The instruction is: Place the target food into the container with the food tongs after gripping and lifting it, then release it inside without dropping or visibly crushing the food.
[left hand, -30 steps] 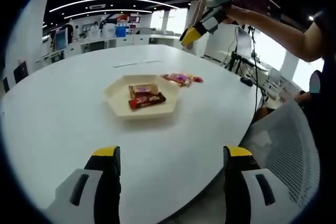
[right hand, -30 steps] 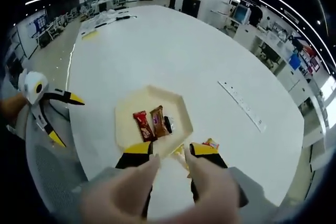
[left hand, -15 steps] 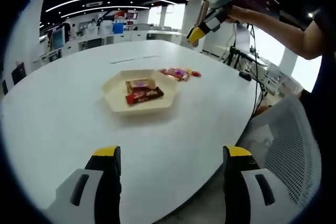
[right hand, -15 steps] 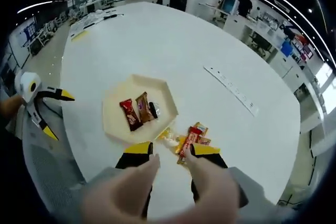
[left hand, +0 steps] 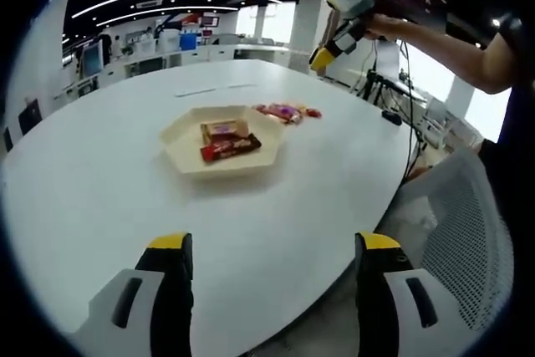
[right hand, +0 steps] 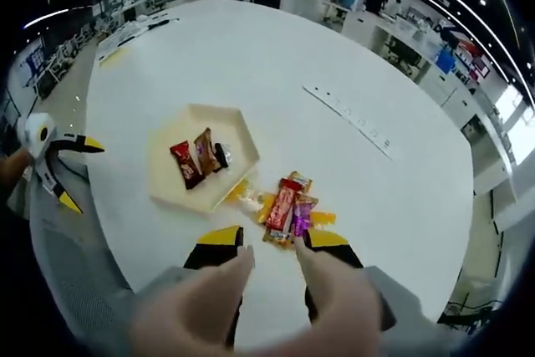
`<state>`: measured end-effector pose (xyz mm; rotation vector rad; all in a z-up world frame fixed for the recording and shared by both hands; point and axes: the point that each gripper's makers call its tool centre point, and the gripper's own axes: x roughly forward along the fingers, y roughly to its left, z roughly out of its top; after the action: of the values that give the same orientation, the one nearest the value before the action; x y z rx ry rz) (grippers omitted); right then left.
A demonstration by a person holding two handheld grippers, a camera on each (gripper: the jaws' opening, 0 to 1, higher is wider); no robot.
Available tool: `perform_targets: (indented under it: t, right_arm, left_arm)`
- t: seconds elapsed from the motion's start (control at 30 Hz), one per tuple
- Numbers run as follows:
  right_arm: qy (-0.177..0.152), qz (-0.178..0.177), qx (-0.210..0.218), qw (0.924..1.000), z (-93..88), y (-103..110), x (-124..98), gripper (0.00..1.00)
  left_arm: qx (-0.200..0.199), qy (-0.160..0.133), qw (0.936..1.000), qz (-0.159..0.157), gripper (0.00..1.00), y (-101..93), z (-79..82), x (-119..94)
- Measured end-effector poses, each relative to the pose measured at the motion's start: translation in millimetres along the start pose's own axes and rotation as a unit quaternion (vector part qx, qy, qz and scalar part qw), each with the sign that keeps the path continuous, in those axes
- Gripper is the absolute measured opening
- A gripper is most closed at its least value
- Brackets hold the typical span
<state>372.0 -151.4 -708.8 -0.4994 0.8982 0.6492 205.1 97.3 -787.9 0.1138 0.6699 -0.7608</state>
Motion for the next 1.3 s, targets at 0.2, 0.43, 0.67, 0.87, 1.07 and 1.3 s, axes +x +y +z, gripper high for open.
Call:
perform_targets:
  t: [0.2,0.43,0.67,0.87,1.07,1.3]
  right_arm:
    - [0.004,-0.001,0.015,0.9999,-7.4,-7.2,2.6,0.28]
    - [0.009,0.006,0.021,0.9997,-9.0,-5.3,12.2,0.28]
    - [0.020,0.016,0.028,0.9993,-10.9,-5.9,29.0,0.28]
    - [0.038,0.019,0.033,0.9985,-19.4,-7.3,43.6,0.28]
    - [0.045,0.028,0.043,0.9976,-26.4,-3.8,59.7,0.29]
    - [0.062,0.032,0.049,0.9964,-34.4,-2.7,76.8,0.29]
  left_arm:
    - [0.004,0.014,0.9999,-0.003,0.76,-1.7,-5.4,1.8]
    - [-0.001,0.015,0.9999,-0.002,0.76,-1.0,-5.8,1.6]
    - [-0.005,0.018,0.9998,-0.001,0.76,0.3,-7.5,1.7]
    - [-0.006,0.022,0.9997,0.000,0.76,1.3,-9.6,2.3]
    - [-0.011,0.023,0.9997,0.001,0.76,2.0,-9.8,2.4]
    - [-0.015,0.026,0.9996,0.001,0.77,2.0,-10.8,3.0]
